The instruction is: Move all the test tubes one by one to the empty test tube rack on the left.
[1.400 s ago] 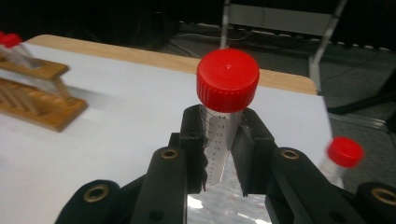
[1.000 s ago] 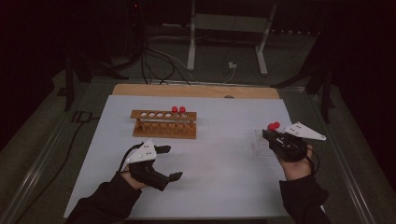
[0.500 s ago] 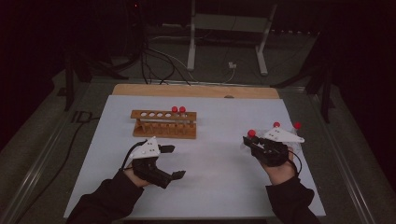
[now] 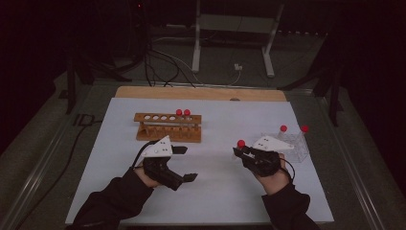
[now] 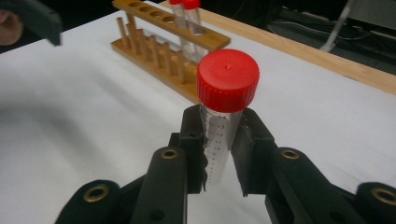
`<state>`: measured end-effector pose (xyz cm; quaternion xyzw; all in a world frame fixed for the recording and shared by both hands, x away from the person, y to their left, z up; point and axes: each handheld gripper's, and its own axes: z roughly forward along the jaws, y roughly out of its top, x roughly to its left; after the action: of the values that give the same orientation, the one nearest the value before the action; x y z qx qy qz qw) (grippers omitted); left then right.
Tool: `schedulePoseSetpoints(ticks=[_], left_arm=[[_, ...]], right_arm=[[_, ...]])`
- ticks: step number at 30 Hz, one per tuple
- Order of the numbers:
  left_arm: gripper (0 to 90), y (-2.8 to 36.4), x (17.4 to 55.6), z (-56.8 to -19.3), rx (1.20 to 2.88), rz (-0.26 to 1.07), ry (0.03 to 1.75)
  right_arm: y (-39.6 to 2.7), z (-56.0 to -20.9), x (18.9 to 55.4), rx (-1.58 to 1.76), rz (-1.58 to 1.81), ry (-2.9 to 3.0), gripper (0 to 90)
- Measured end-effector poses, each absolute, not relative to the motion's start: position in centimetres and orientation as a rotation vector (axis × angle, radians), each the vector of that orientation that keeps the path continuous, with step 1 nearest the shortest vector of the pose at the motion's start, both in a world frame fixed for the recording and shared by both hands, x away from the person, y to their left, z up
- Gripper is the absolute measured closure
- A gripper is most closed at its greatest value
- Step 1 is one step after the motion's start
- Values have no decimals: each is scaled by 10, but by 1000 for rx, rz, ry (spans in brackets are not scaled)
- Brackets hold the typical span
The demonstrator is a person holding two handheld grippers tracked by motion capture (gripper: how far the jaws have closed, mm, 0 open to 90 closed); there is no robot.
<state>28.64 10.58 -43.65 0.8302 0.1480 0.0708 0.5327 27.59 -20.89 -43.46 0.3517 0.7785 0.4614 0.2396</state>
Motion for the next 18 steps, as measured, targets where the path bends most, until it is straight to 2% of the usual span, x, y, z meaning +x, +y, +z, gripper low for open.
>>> schedulePoseSetpoints(ticks=[13,18], left_arm=[[61,86,294,-423,1982,147,303],[93,76,296,-418,1972,142,280]], right_arm=[[-186,-440,267,885,1284,2207,750],[-178,-441,264,855,1289,2234,751]])
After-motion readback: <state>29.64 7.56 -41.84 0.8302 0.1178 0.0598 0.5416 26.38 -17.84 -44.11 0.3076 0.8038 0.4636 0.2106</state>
